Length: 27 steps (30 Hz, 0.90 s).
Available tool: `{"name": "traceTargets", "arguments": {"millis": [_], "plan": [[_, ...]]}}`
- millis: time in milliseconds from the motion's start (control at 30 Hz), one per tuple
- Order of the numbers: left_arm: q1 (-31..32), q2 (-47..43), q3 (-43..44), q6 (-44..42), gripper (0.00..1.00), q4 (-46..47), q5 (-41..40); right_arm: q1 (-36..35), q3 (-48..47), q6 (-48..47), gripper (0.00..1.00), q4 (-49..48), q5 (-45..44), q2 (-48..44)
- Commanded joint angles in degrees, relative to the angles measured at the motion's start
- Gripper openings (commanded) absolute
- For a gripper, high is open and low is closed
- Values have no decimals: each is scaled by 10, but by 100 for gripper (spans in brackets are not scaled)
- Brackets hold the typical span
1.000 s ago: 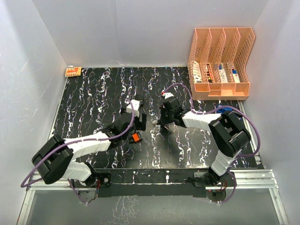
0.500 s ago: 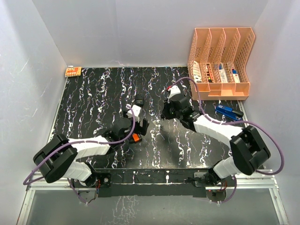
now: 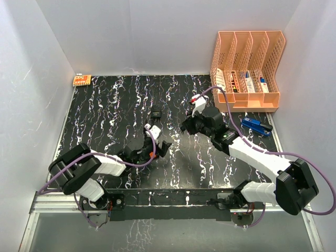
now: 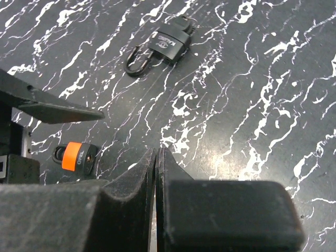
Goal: Unlock with the key
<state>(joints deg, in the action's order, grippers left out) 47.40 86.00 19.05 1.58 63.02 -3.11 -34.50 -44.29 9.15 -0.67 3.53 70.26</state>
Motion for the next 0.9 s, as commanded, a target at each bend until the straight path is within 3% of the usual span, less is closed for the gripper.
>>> {"name": "traceTargets", "arguments": {"millis": [0,367,767,867], "plan": [[-2,4,7,-43,77,82,53,-1,4,-42,0,-39,59,-21],[-3,35,26,-79,64,97,80,-1,2,-70,0,-30,160,-26],[-2,76,16,-93,59,178,124,-1,8,-83,0,-23,191,-26],[-2,81,18,-95,52,183,135,-1,9,-84,0,-24,194,-25]]}}
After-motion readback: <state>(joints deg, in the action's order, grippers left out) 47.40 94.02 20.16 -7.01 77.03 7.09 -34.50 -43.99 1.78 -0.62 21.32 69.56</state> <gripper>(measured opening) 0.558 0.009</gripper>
